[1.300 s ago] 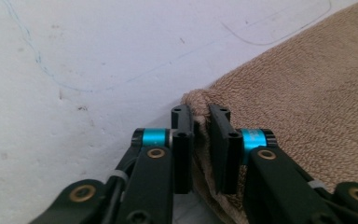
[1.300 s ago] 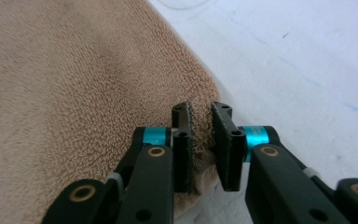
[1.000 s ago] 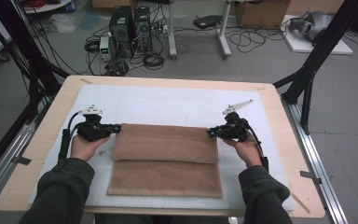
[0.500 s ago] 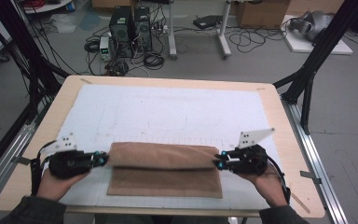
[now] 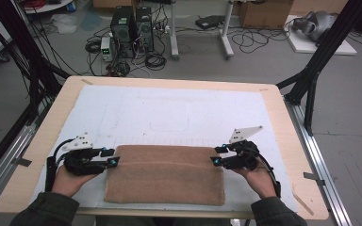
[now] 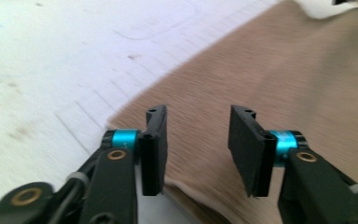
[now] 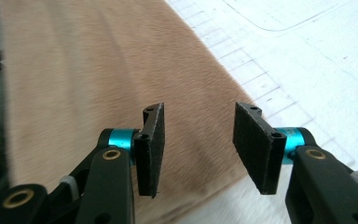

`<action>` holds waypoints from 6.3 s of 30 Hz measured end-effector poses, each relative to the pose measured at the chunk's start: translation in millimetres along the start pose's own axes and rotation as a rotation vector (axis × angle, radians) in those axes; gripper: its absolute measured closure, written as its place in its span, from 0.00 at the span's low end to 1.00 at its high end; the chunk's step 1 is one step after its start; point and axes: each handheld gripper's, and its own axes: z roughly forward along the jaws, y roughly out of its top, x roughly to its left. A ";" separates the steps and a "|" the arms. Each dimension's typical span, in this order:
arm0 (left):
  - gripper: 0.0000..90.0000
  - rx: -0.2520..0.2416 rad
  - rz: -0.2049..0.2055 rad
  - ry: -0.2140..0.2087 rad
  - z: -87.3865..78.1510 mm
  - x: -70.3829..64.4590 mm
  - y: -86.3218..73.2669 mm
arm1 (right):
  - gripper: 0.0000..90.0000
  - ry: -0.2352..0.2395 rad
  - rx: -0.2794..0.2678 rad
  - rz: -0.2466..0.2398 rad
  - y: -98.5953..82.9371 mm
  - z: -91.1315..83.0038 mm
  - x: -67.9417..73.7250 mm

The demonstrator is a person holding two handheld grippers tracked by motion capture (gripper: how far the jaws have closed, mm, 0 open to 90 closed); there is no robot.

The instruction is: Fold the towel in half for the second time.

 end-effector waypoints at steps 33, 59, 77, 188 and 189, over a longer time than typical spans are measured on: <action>0.62 0.084 0.043 0.060 43.3 22.0 24.3 | 0.65 -0.061 0.021 0.003 23.4 18.6 -33.6; 0.70 0.084 0.090 0.077 27.4 -18.3 -9.4 | 0.70 -0.018 0.006 -0.067 -8.9 10.0 31.8; 0.53 0.017 -0.013 0.109 33.4 15.0 12.1 | 0.48 -0.045 0.023 -0.005 6.2 13.7 4.0; 0.33 -0.038 -0.009 0.097 11.4 -5.1 2.9 | 0.21 -0.167 -0.077 0.078 5.9 5.7 -4.5; 0.32 -0.040 -0.007 0.097 9.4 -6.1 2.3 | 0.20 -0.167 -0.077 0.079 4.8 4.5 -3.8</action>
